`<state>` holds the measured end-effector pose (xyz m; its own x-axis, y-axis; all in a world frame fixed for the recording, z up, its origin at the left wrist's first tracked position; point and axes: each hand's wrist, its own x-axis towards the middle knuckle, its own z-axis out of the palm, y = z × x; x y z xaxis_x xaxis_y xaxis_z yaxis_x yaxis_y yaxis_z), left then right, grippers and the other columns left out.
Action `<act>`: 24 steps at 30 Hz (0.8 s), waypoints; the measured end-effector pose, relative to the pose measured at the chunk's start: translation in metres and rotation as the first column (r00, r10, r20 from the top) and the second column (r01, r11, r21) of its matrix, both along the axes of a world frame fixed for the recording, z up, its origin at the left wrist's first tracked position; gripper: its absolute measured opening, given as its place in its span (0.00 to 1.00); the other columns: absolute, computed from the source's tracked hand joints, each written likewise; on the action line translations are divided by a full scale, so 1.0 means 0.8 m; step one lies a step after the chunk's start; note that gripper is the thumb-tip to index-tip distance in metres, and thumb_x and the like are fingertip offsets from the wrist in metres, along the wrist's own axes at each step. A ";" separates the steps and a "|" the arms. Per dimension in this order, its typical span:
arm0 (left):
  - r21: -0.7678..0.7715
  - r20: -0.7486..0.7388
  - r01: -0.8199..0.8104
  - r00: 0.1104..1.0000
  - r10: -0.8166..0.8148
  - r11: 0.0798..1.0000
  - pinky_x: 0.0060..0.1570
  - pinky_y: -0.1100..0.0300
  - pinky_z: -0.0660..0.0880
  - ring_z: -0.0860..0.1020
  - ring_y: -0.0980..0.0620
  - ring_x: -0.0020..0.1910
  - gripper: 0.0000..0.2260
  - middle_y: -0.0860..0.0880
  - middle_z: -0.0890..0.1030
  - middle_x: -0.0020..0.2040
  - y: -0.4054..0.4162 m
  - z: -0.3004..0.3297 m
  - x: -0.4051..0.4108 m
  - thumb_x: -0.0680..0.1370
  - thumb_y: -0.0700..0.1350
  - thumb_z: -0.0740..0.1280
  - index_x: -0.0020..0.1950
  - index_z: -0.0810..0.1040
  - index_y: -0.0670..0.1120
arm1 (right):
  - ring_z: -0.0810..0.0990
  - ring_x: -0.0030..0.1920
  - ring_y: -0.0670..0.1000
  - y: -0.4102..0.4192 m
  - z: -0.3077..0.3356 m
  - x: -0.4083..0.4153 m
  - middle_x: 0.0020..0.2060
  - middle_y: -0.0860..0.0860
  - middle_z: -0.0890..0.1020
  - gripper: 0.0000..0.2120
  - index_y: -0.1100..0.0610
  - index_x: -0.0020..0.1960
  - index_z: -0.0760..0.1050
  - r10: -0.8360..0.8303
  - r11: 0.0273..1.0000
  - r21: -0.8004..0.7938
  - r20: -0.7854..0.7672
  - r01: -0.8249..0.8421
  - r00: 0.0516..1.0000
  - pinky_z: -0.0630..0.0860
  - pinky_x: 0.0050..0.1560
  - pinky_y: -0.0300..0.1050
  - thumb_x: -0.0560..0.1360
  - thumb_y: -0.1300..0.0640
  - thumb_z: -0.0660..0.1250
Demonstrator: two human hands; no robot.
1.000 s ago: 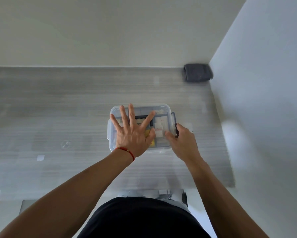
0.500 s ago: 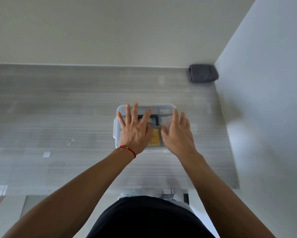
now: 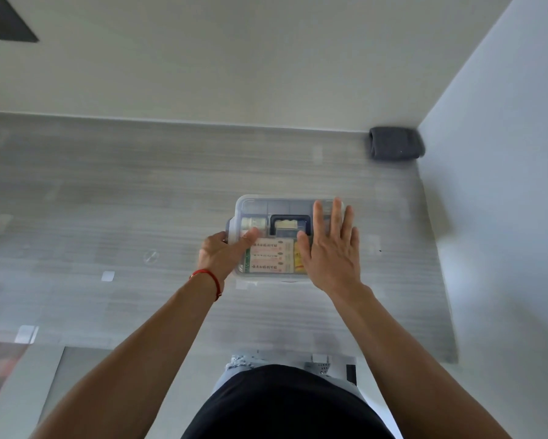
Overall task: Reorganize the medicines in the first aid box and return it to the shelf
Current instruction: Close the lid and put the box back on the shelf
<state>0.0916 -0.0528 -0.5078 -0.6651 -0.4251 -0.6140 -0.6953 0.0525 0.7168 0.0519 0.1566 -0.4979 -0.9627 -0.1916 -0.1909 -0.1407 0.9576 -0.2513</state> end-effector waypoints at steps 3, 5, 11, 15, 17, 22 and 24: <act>-0.234 -0.112 -0.048 0.993 0.022 0.971 0.36 0.62 0.78 0.83 0.56 0.40 0.22 0.55 0.84 0.39 0.012 0.010 0.003 0.66 0.66 0.75 0.47 0.80 0.50 | 0.37 0.83 0.64 0.000 -0.001 -0.001 0.83 0.59 0.37 0.35 0.52 0.85 0.38 -0.004 1.000 -0.003 0.007 0.004 1.000 0.49 0.82 0.64 0.85 0.38 0.45; -0.360 -0.180 -0.039 0.983 -0.028 0.932 0.38 0.60 0.77 0.81 0.55 0.41 0.20 0.56 0.81 0.42 0.024 0.018 0.006 0.70 0.61 0.74 0.52 0.77 0.50 | 0.37 0.83 0.64 0.001 -0.003 -0.001 0.83 0.59 0.37 0.35 0.52 0.85 0.38 0.000 1.000 -0.021 0.013 0.001 1.000 0.48 0.82 0.64 0.85 0.38 0.45; -0.466 -0.262 -0.022 0.958 -0.115 0.885 0.34 0.58 0.74 0.79 0.46 0.38 0.13 0.49 0.79 0.40 0.041 0.021 0.008 0.78 0.53 0.70 0.53 0.75 0.44 | 0.35 0.83 0.64 0.006 -0.001 -0.006 0.83 0.58 0.36 0.36 0.50 0.85 0.39 0.015 0.995 -0.104 0.053 -0.009 0.998 0.46 0.82 0.64 0.84 0.38 0.50; -0.520 -0.255 -0.006 0.955 -0.148 0.854 0.39 0.51 0.79 0.79 0.43 0.40 0.11 0.47 0.79 0.40 0.048 0.018 0.004 0.80 0.49 0.68 0.51 0.74 0.42 | 0.33 0.82 0.61 0.021 0.002 -0.011 0.83 0.57 0.35 0.40 0.51 0.85 0.40 0.054 0.972 -0.235 0.097 -0.029 0.994 0.45 0.82 0.63 0.83 0.40 0.59; -0.522 -0.271 -0.020 0.952 -0.143 0.853 0.32 0.58 0.75 0.76 0.45 0.38 0.09 0.48 0.77 0.39 0.050 0.017 0.004 0.80 0.48 0.67 0.51 0.73 0.42 | 0.33 0.82 0.61 0.023 0.003 -0.011 0.83 0.57 0.36 0.41 0.53 0.85 0.41 0.053 0.963 -0.269 0.094 -0.026 0.994 0.46 0.82 0.64 0.83 0.41 0.61; -0.438 -0.314 0.014 0.934 -0.167 0.899 0.36 0.62 0.78 0.78 0.52 0.39 0.09 0.51 0.80 0.43 0.040 0.015 0.012 0.81 0.48 0.64 0.60 0.76 0.48 | 0.43 0.83 0.67 0.019 0.000 0.004 0.83 0.59 0.39 0.45 0.48 0.84 0.39 -0.123 0.934 -0.314 0.165 0.170 0.979 0.59 0.76 0.71 0.80 0.34 0.62; -0.356 -0.327 0.030 0.932 -0.155 0.934 0.35 0.71 0.74 0.79 0.59 0.42 0.14 0.54 0.81 0.45 0.036 0.015 0.017 0.82 0.49 0.63 0.67 0.73 0.55 | 0.54 0.81 0.69 0.017 -0.005 0.013 0.83 0.61 0.45 0.47 0.46 0.84 0.38 -0.207 0.911 -0.325 0.175 0.255 0.963 0.68 0.69 0.72 0.78 0.31 0.62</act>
